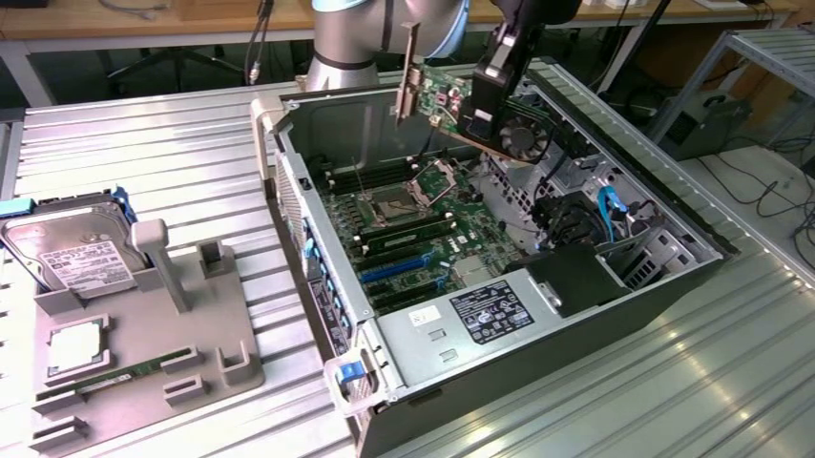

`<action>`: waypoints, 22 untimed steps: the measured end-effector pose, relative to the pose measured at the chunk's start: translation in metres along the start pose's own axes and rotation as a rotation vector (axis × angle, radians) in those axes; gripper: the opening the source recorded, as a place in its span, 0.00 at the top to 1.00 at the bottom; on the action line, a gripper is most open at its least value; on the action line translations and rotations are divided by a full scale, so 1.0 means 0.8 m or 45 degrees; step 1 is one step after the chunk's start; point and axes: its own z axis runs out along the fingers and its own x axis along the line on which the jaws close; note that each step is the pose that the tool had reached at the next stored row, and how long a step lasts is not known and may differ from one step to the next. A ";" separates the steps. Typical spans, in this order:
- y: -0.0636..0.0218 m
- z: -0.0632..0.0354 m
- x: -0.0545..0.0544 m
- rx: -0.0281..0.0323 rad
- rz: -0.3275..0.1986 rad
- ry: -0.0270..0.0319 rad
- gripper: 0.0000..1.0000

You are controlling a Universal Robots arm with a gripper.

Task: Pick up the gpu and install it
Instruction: 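Insert the gpu into the slot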

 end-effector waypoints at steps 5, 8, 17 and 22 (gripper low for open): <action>0.000 0.000 0.000 -0.0012 -0.043 0.0005 0.72; 0.000 0.000 0.000 -0.0019 -0.068 0.0009 0.72; 0.000 0.000 0.000 -0.0043 -0.152 0.0021 0.72; 0.000 0.000 0.000 -0.0056 -0.199 0.0029 0.72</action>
